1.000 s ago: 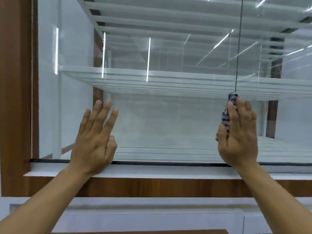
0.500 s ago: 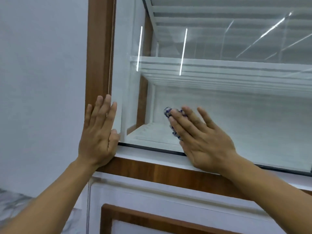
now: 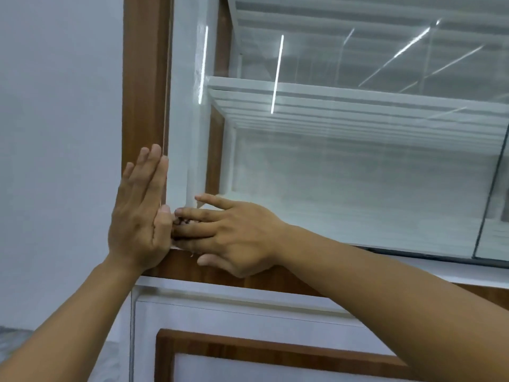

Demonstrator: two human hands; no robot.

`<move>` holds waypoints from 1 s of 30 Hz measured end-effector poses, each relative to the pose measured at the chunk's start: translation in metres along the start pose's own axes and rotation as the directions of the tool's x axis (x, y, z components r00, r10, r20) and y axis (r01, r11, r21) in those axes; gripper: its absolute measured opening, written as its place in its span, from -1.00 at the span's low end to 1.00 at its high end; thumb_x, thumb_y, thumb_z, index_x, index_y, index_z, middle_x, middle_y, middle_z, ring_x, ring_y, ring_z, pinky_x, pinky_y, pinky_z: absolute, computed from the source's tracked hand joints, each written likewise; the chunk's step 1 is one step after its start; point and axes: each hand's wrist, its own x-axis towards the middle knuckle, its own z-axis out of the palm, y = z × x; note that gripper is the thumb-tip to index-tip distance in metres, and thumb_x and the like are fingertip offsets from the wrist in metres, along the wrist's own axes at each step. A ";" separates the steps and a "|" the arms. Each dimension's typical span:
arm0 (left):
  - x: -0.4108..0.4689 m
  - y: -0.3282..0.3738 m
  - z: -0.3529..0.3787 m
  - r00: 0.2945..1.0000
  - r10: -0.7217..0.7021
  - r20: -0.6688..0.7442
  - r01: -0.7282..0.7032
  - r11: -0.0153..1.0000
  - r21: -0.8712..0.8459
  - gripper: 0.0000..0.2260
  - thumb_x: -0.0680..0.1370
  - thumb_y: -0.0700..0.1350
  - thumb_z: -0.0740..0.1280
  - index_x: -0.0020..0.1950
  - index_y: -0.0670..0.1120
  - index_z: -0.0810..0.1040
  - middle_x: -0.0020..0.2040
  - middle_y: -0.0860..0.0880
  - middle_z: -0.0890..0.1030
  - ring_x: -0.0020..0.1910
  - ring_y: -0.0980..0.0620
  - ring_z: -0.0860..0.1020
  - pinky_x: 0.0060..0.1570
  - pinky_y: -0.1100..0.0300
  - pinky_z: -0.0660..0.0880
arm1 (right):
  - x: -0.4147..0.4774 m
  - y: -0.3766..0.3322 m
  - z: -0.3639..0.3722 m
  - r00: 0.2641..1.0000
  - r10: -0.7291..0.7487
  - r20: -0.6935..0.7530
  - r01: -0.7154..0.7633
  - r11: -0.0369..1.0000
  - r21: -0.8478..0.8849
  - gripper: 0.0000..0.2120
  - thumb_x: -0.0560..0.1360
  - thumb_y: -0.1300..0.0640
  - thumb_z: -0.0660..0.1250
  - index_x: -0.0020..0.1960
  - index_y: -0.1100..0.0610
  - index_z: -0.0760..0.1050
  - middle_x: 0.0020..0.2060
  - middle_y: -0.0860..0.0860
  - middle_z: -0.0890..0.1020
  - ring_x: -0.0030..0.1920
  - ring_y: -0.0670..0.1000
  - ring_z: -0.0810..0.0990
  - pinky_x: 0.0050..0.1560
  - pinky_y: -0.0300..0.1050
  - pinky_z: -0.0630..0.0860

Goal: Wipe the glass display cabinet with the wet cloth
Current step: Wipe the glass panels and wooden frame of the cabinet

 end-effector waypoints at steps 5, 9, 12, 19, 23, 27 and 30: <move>0.000 0.012 0.004 0.999 -0.041 -0.020 0.041 0.999 0.010 -0.41 0.58 -0.11 0.01 0.61 -0.26 0.18 0.64 -0.22 0.17 0.65 -0.18 0.08 0.61 -0.23 0.01 | -0.075 0.005 0.008 0.999 0.050 0.012 -0.050 0.999 0.011 -0.53 0.73 -0.08 -0.03 0.56 0.00 0.36 0.60 -0.05 0.31 0.67 0.07 0.04 0.67 0.18 -0.12; 0.003 0.036 0.017 1.000 0.022 0.012 -0.022 0.999 0.033 -0.40 0.56 -0.12 0.03 0.61 -0.26 0.18 0.64 -0.23 0.15 0.66 -0.20 0.06 0.63 -0.20 -0.06 | -0.151 0.013 0.012 0.995 0.095 0.031 -0.096 0.995 0.021 -0.52 0.74 -0.08 -0.06 0.59 -0.02 0.31 0.62 -0.09 0.27 0.67 0.05 0.01 0.67 0.16 -0.08; 0.009 0.063 0.033 0.995 0.088 0.038 -0.088 0.996 -0.002 -0.40 0.56 -0.13 0.04 0.60 -0.28 0.18 0.64 -0.24 0.14 0.65 -0.22 0.07 0.62 -0.22 -0.04 | -0.209 0.018 0.016 0.990 0.141 0.008 -0.141 0.990 0.013 -0.53 0.73 -0.06 -0.04 0.59 -0.01 0.30 0.61 -0.06 0.27 0.67 0.06 0.06 0.65 0.16 0.00; 0.023 0.105 0.054 0.985 0.144 0.092 -0.141 0.989 -0.035 -0.39 0.55 -0.13 0.03 0.61 -0.29 0.15 0.65 -0.24 0.12 0.66 -0.21 0.05 0.62 -0.21 -0.06 | -0.333 0.012 0.030 0.931 0.361 -0.049 -0.361 0.933 0.014 -0.54 0.72 0.00 -0.02 0.56 0.03 0.35 0.58 0.03 0.35 0.63 0.18 0.20 0.63 0.22 0.09; 0.029 0.109 0.051 0.981 0.153 0.116 -0.152 0.988 -0.023 -0.39 0.56 -0.11 0.03 0.62 -0.27 0.13 0.66 -0.23 0.10 0.66 -0.21 0.04 0.62 -0.22 -0.05 | -0.362 -0.002 0.038 0.875 0.470 -0.121 -0.471 0.882 0.016 -0.55 0.72 0.01 0.03 0.56 0.08 0.35 0.55 0.08 0.39 0.61 0.22 0.24 0.60 0.27 0.18; 0.031 0.114 0.051 0.978 0.159 0.131 -0.162 0.987 0.011 -0.39 0.58 -0.09 0.04 0.64 -0.21 0.11 0.67 -0.19 0.06 0.66 -0.19 0.01 0.62 -0.22 -0.08 | -0.314 -0.008 0.040 0.813 0.545 -0.207 -0.552 0.834 0.028 -0.51 0.72 -0.03 0.03 0.61 0.08 0.25 0.60 0.07 0.31 0.64 0.18 0.17 0.58 0.25 0.19; 0.032 0.123 0.059 0.977 0.147 0.153 -0.157 0.986 0.055 -0.39 0.59 -0.03 0.06 0.65 -0.13 0.12 0.68 -0.17 0.04 0.67 -0.20 -0.01 0.61 -0.26 -0.10 | -0.236 -0.008 0.037 0.683 0.672 -0.286 -0.666 0.734 0.133 -0.45 0.70 -0.05 0.06 0.65 0.08 0.16 0.65 0.03 0.17 0.67 0.14 0.05 0.62 0.20 0.10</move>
